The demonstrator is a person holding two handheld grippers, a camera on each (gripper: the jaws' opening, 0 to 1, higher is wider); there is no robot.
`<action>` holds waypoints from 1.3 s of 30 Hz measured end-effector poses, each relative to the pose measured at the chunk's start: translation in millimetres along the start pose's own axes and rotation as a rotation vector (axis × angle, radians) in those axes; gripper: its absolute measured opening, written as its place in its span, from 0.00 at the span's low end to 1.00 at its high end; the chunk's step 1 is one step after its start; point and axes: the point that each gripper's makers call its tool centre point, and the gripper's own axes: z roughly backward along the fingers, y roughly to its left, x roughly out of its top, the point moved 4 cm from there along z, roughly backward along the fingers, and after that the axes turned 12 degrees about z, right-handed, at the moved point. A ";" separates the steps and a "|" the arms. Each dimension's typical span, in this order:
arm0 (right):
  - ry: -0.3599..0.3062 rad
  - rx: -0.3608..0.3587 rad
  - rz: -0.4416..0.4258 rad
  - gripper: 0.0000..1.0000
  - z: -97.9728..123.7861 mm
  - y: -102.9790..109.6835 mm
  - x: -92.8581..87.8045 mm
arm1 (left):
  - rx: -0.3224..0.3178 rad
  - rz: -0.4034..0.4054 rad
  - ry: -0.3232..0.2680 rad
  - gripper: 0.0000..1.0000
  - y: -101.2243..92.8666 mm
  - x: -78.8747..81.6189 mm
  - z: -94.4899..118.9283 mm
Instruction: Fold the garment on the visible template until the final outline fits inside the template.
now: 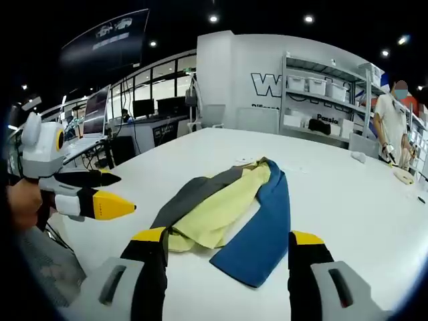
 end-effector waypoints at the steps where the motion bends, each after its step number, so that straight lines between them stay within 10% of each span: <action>1: -0.001 0.000 0.000 0.75 -0.2 -0.1 0.2 | 0.000 -0.001 0.000 0.78 0.0 0.0 0.0; 39: -0.011 0.015 0.007 0.72 -0.3 2.4 2.4 | -0.004 -0.002 0.011 0.75 -0.9 -2.2 0.4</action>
